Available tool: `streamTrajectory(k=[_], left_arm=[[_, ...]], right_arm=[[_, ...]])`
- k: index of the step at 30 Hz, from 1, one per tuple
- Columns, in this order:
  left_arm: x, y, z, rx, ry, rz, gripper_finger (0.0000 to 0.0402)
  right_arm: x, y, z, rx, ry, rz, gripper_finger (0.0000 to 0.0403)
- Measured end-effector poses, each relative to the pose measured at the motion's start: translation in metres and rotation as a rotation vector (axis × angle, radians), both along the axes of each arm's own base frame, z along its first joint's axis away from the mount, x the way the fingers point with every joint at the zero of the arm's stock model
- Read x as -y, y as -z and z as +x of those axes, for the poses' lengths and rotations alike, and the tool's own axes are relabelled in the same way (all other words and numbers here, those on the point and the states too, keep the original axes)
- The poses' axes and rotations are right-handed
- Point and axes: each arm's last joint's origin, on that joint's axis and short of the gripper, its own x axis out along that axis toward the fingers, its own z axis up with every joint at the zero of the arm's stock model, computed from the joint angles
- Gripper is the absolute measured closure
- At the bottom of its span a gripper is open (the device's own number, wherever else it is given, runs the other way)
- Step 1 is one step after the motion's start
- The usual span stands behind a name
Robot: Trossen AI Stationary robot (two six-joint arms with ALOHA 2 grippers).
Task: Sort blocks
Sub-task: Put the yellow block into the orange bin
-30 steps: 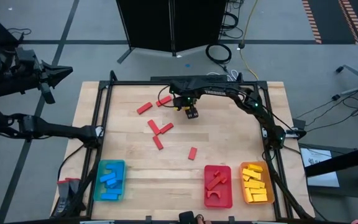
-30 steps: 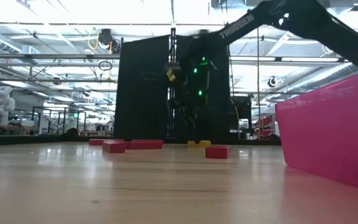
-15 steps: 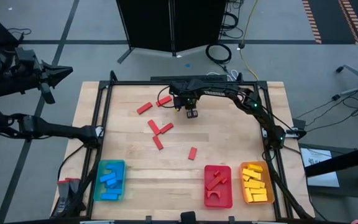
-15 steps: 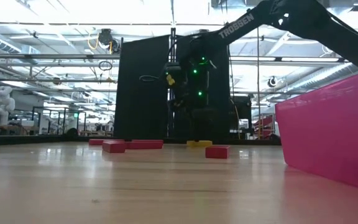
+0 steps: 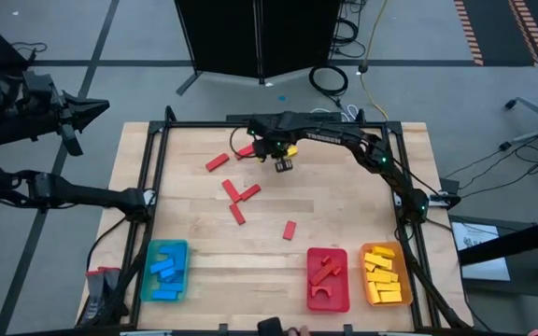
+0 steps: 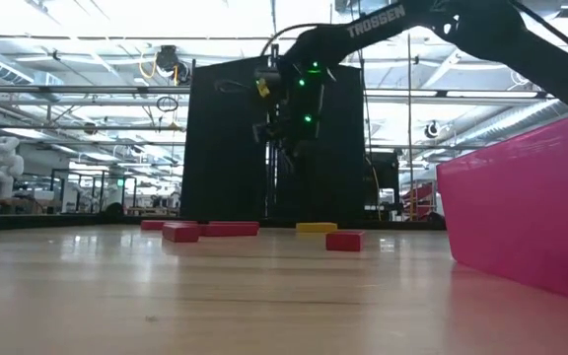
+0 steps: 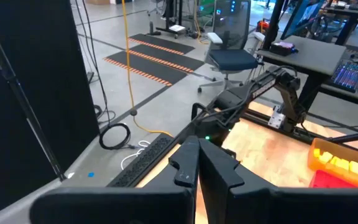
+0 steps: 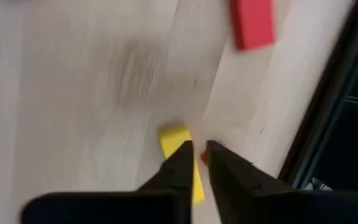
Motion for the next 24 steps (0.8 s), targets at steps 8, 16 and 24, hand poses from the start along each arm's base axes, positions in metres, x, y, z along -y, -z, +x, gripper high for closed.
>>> streamTrajectory(k=[8, 16, 24], left_arm=[[0.001, 0.0, 0.001, -0.004, 0.061, 0.002, 0.0385], [0.001, 0.0, 0.001, -0.005, 0.064, 0.005, 0.0385], [0.001, 0.0, 0.001, -0.006, 0.065, 0.006, 0.0385]], right_arm=[[0.018, 0.015, -0.014, -0.046, 0.009, 0.057, 0.0213], [0.015, 0.044, -0.023, -0.137, -0.014, 0.061, 0.0128], [0.02, 0.051, -0.02, -0.116, -0.081, 0.024, 0.0157]])
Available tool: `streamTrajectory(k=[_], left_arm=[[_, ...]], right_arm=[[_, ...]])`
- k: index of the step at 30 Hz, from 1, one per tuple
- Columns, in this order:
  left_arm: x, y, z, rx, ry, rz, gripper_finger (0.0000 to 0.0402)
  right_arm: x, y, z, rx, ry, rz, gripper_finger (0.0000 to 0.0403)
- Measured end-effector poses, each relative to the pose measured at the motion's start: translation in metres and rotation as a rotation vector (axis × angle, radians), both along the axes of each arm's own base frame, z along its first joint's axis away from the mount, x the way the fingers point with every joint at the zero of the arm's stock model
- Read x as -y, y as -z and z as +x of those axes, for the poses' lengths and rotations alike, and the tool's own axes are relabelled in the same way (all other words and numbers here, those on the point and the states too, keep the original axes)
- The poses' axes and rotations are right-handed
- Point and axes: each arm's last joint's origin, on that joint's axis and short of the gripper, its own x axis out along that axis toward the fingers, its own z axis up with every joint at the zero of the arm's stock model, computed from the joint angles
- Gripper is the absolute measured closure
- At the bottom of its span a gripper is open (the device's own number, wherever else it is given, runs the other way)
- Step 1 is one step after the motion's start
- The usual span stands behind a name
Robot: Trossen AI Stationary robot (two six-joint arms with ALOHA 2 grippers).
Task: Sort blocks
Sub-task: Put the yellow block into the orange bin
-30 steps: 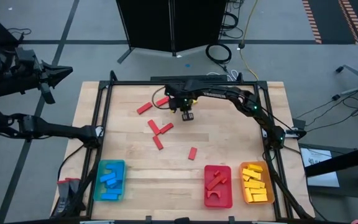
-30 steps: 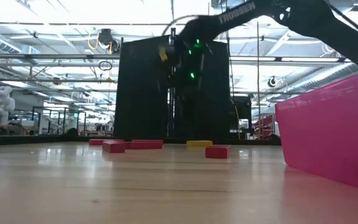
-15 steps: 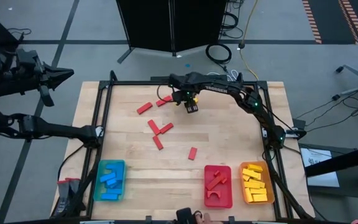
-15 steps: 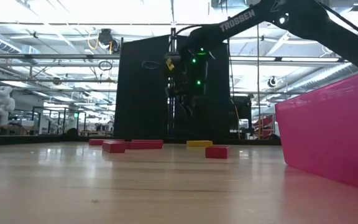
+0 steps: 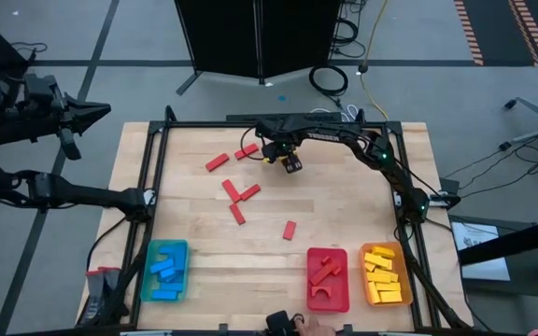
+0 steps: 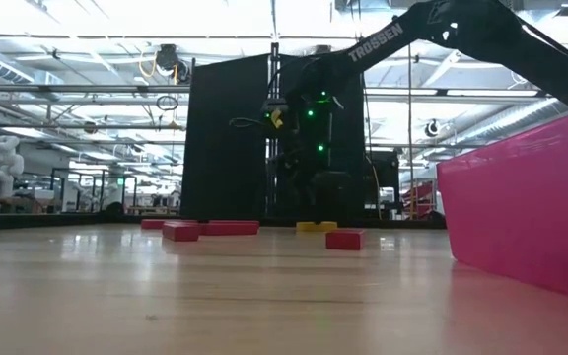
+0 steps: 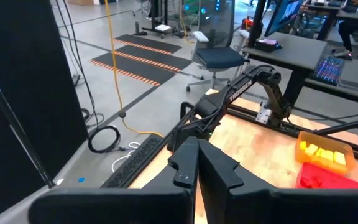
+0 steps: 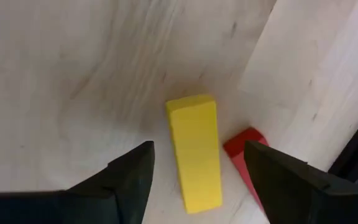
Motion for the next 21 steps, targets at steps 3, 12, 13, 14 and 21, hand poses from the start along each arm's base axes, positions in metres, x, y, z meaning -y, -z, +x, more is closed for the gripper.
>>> streamTrajectory(k=[3, 12, 13, 14, 21], left_arm=[[0.0, 0.0, 0.0, 0.0, 0.0, 0.0, 0.0385], [0.0, 0.0, 0.0, -0.001, 0.001, 0.001, 0.0385], [0.0, 0.0, 0.0, -0.001, 0.001, 0.001, 0.0385], [0.0, 0.0, 0.0, -0.001, 0.0, 0.001, 0.0385], [0.0, 0.0, 0.0, 0.001, -0.001, -0.002, 0.0385]], right_arm=[[0.0014, 0.0023, 0.0017, 0.007, -0.006, -0.005, 0.017], [0.006, 0.0009, 0.0032, 0.049, 0.035, -0.014, 0.0246], [0.0066, 0.0009, 0.0029, 0.049, 0.036, -0.014, 0.0263], [0.0071, 0.0008, 0.003, 0.05, 0.033, -0.016, 0.028], [0.0055, 0.0009, 0.0028, 0.039, 0.007, -0.008, 0.0395]])
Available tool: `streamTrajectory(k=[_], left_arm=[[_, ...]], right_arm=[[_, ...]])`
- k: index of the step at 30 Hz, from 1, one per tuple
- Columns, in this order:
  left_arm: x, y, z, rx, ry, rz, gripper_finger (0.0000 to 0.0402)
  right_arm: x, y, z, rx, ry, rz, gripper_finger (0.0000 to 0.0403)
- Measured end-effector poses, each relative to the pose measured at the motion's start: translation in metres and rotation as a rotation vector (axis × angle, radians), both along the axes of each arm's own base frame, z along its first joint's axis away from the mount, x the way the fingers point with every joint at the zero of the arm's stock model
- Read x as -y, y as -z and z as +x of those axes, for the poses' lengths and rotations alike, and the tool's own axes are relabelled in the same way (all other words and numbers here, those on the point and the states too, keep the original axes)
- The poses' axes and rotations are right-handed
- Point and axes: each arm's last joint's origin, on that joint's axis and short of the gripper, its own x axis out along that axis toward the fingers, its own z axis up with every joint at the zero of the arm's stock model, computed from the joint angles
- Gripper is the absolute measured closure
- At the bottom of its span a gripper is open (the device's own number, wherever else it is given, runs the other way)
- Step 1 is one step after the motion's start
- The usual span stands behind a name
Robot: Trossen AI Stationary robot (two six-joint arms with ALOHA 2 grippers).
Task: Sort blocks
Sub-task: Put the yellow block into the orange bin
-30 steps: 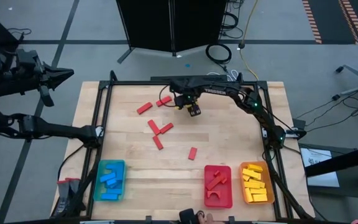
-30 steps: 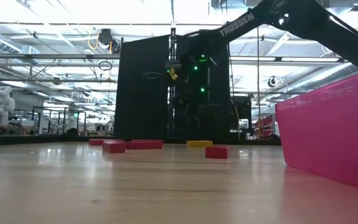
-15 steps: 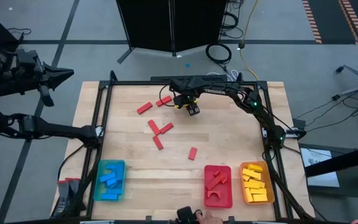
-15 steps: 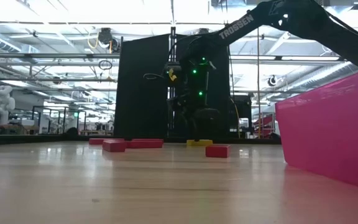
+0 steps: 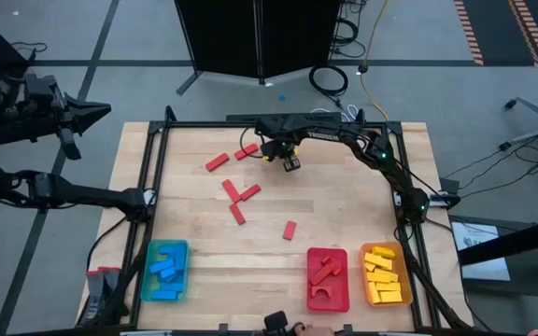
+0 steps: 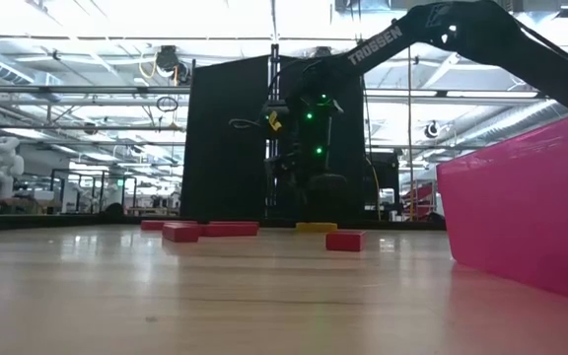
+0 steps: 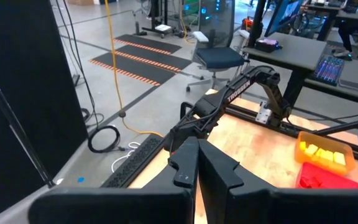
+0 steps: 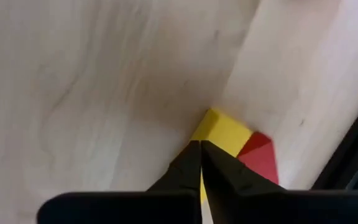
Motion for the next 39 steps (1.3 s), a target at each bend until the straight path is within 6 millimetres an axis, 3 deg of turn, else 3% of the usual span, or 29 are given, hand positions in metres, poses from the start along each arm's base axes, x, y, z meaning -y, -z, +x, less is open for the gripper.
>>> streamTrajectory(k=[3, 7, 9, 12, 19, 25, 29, 34, 39], left_arm=[[0.0, 0.0, 0.0, 0.002, -0.001, -0.004, 0.0385], [0.0, 0.0, 0.0, 0.002, -0.001, -0.004, 0.0385], [0.0, 0.0, 0.0, 0.002, -0.001, -0.004, 0.0385], [0.0, 0.0, 0.0, 0.004, 0.014, -0.008, 0.0385], [0.001, 0.0, 0.0, 0.006, 0.051, -0.012, 0.0385], [0.001, 0.0, 0.001, 0.005, 0.053, -0.01, 0.0385], [0.001, 0.0, 0.001, -0.004, 0.058, 0.007, 0.0385], [0.001, 0.0, 0.001, -0.005, 0.059, 0.009, 0.0385], [0.001, 0.0, 0.001, -0.005, 0.058, 0.009, 0.0385]], right_arm=[[-0.014, 0.0, 0.005, -0.014, -0.009, 0.002, 0.0401], [-0.028, -0.014, 0.013, 0.081, 0.155, -0.03, 0.0391], [-0.024, -0.025, 0.009, 0.111, 0.243, 0.023, 0.0379], [-0.017, -0.027, 0.002, 0.125, 0.38, 0.152, 0.0352], [0.008, -0.009, -0.019, 0.091, 0.579, 0.261, 0.0244], [0.022, -0.011, -0.025, 0.11, 0.6, 0.224, 0.0138], [0.03, -0.01, -0.034, 0.072, 0.622, 0.218, 0.0093], [0.027, 0.01, -0.039, 0.019, 0.605, 0.201, 0.0077], [0.027, 0.011, -0.037, 0.026, 0.595, 0.13, 0.0088]])
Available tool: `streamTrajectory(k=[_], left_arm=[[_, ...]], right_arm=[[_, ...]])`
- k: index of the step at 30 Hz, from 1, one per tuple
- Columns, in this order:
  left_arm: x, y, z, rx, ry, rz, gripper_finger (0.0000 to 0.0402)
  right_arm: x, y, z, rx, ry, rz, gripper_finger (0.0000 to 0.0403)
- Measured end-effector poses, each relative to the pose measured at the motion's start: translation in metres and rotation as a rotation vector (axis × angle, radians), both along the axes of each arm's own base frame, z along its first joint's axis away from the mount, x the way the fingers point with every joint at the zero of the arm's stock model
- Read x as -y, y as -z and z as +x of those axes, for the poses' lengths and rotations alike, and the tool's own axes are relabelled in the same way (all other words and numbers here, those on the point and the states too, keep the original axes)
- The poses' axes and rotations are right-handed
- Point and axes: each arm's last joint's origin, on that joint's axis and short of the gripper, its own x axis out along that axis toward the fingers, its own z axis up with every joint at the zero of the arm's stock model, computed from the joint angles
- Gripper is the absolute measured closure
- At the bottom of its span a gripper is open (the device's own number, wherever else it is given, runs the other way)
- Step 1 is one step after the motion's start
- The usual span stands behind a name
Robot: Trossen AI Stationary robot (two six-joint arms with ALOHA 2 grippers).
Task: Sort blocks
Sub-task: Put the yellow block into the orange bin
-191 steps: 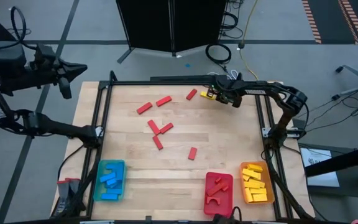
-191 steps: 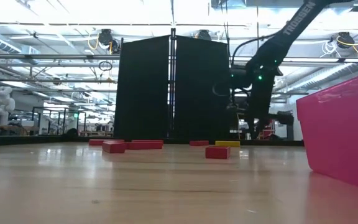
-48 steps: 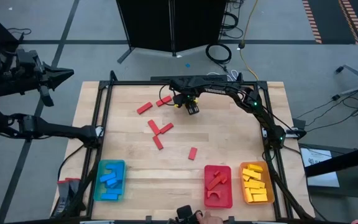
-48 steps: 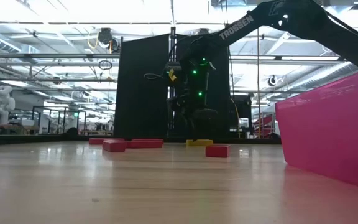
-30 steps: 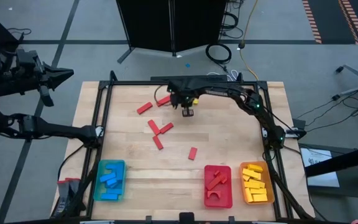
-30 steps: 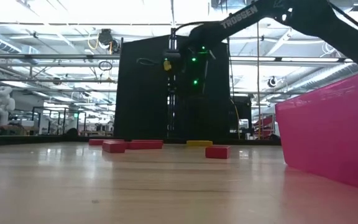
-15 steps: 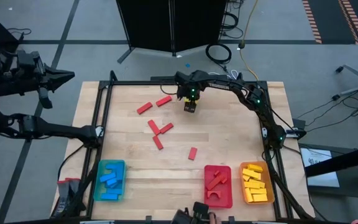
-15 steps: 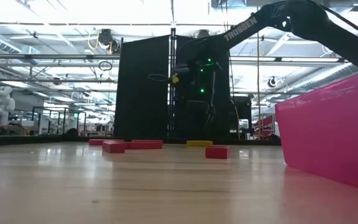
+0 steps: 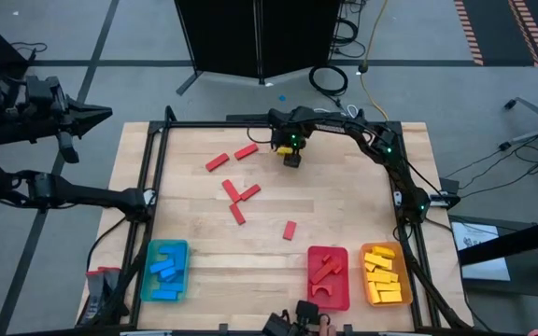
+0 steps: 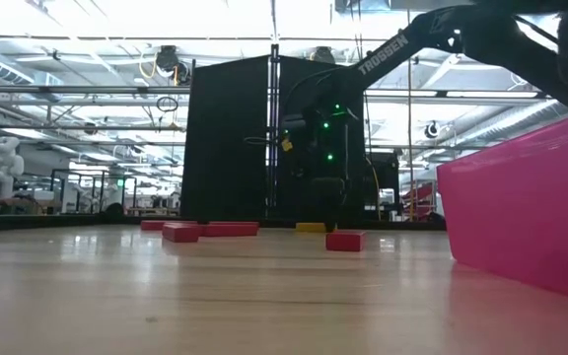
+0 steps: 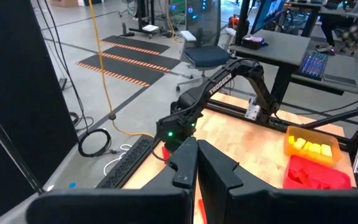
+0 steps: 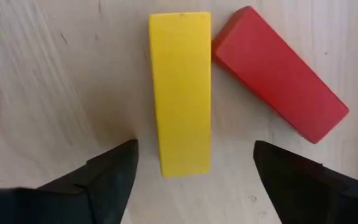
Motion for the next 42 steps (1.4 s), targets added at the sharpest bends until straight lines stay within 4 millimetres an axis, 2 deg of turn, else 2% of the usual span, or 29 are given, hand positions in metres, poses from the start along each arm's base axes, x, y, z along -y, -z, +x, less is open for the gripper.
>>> streamTrajectory(k=[3, 5, 7, 11, 12, 17, 23, 27, 29, 34, 39, 42], left_arm=[[0.0, 0.0, 0.0, -0.001, -0.005, 0.002, 0.0385], [0.0, 0.0, 0.0, -0.001, -0.006, 0.003, 0.0385], [0.0, 0.0, 0.0, -0.001, -0.007, 0.003, 0.0385], [0.0, 0.0, 0.0, -0.002, -0.008, 0.003, 0.0385], [0.0, 0.0, 0.0, -0.002, -0.008, 0.003, 0.0385], [0.0, 0.0, 0.0, 0.001, -0.011, -0.002, 0.0385], [0.0, 0.0, 0.0, 0.002, -0.013, -0.004, 0.0385], [0.0, 0.0, 0.0, 0.002, -0.013, -0.003, 0.0385], [0.0, 0.0, 0.0, 0.003, -0.006, -0.006, 0.0385], [0.002, 0.0, 0.001, 0.013, 0.081, -0.029, 0.0385], [0.003, 0.0, 0.001, 0.014, 0.124, -0.031, 0.0385], [0.003, 0.0, 0.001, 0.007, 0.13, -0.013, 0.0385]], right_arm=[[0.0, 0.0, 0.0, -0.002, 0.025, -0.003, 0.0112], [-0.001, 0.0, -0.001, -0.012, 0.034, 0.002, 0.0148], [-0.004, 0.0, -0.002, -0.032, 0.03, 0.009, 0.0206], [-0.01, 0.0, -0.001, -0.062, -0.02, 0.022, 0.0363], [-0.013, 0.001, 0.0, -0.062, -0.032, 0.028, 0.0382], [-0.024, -0.003, 0.005, -0.071, -0.046, 0.039, 0.04], [-0.034, -0.029, 0.015, -0.054, -0.005, 0.073, 0.0399], [-0.034, -0.055, 0.024, 0.082, 0.065, 0.165, 0.0379], [-0.031, -0.061, 0.029, 0.145, 0.117, 0.155, 0.036], [-0.024, -0.056, 0.035, 0.227, 0.291, 0.149, 0.0278], [-0.023, -0.038, 0.035, 0.23, 0.418, 0.152, 0.0172], [-0.025, -0.028, 0.03, 0.19, 0.464, 0.154, 0.0125]])
